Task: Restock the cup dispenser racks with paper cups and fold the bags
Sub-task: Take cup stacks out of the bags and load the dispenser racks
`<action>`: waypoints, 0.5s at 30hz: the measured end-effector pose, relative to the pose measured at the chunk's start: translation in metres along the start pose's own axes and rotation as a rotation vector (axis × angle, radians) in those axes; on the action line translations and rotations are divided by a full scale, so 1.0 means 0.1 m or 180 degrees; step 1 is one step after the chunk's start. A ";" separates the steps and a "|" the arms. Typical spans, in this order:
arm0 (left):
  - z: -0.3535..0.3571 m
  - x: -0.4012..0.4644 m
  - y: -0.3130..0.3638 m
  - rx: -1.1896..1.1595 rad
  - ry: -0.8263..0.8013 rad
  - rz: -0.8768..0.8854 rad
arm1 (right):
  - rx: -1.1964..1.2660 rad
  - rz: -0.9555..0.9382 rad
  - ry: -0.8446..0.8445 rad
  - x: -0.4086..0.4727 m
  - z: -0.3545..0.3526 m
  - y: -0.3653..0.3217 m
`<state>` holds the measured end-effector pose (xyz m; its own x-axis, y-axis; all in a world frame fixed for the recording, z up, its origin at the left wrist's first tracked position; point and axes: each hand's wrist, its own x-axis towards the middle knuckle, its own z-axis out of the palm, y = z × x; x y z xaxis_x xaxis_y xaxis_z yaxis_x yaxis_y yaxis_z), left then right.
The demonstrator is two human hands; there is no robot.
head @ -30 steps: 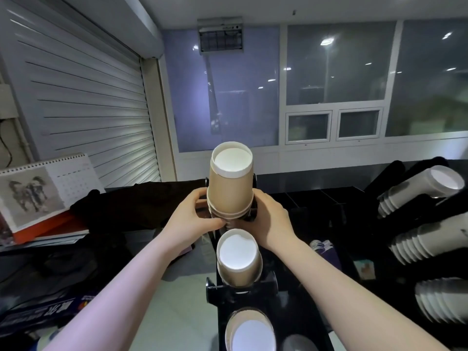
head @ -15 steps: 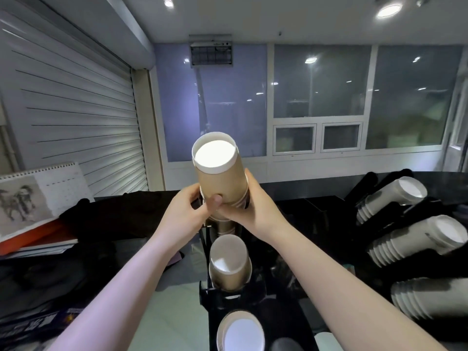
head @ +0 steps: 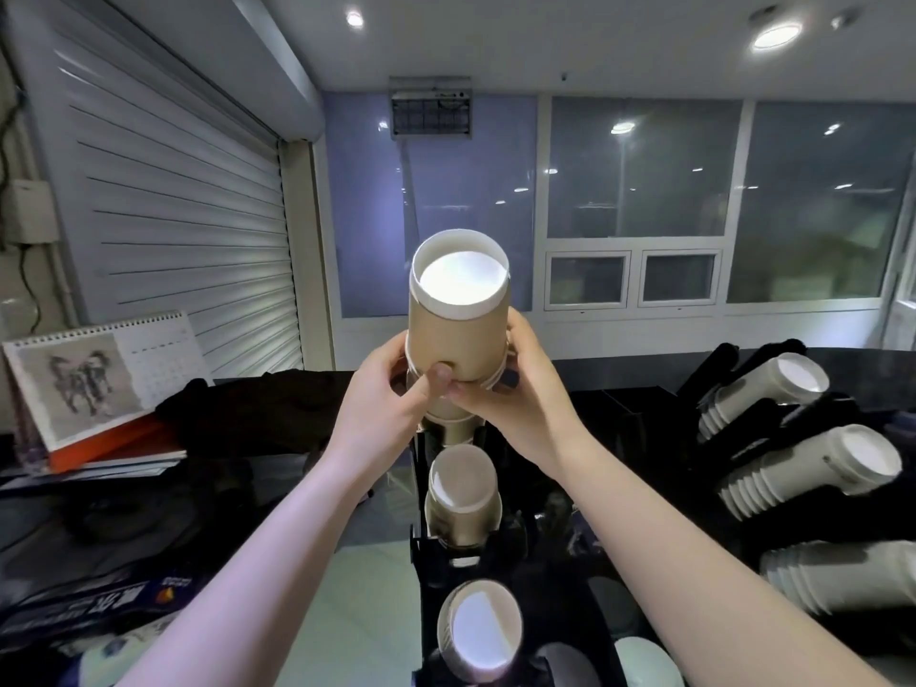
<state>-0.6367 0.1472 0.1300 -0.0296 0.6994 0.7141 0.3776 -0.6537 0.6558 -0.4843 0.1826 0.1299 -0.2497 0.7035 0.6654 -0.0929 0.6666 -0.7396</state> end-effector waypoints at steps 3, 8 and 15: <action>-0.02 -0.03 0.05 -0.0025 0.0062 -0.0086 | 0.0163 -0.0002 -0.0016 -0.07 0.03 -0.13; -0.08 -0.19 0.06 -0.0211 -0.0085 -0.0150 | -0.0212 -0.0060 -0.0036 -0.27 -0.01 -0.20; 0.00 -0.56 -0.14 -0.0025 -0.0437 -0.0238 | -0.0578 0.0389 -0.0300 -0.57 -0.08 0.09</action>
<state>-0.6400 0.1172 0.0812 0.0696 0.7789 0.6233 0.3719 -0.6000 0.7083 -0.4634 0.1503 0.0857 -0.3382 0.7612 0.5533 0.1164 0.6173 -0.7781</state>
